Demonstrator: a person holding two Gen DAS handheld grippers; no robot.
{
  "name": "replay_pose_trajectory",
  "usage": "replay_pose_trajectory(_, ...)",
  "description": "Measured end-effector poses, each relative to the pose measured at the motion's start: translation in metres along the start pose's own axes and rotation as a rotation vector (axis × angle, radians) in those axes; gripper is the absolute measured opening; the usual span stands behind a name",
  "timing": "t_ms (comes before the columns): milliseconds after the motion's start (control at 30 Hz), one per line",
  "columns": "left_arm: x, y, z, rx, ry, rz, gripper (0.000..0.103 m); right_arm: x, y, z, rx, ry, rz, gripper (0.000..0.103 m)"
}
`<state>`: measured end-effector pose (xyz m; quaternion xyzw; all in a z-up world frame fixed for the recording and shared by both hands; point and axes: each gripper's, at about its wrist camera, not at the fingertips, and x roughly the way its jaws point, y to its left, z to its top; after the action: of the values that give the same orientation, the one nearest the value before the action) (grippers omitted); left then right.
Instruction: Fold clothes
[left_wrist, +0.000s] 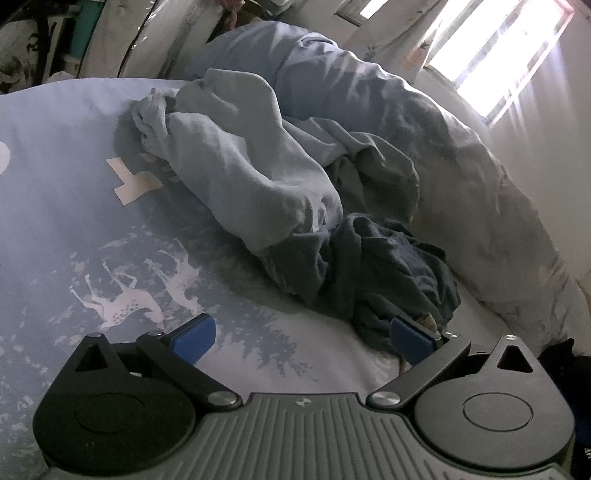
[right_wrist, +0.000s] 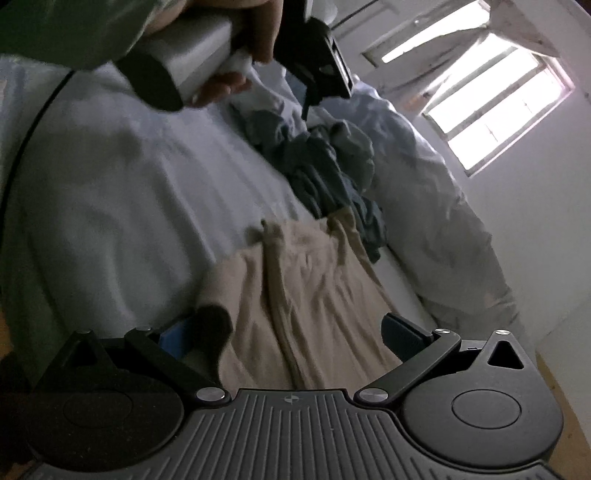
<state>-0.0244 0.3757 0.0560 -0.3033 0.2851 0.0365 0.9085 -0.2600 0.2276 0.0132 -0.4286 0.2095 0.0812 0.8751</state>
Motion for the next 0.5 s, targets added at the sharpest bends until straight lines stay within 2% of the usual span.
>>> replay_pose_trajectory(233,0.0,0.001,0.0,-0.003,0.006,-0.004,0.103,-0.006,0.007,-0.008,-0.081,-0.029,-0.031,0.103)
replay_pose_trajectory(500,0.0,0.001,0.001,0.0,0.01,-0.008,0.103,0.014,0.004,0.006,-0.08,-0.04,-0.08,0.103)
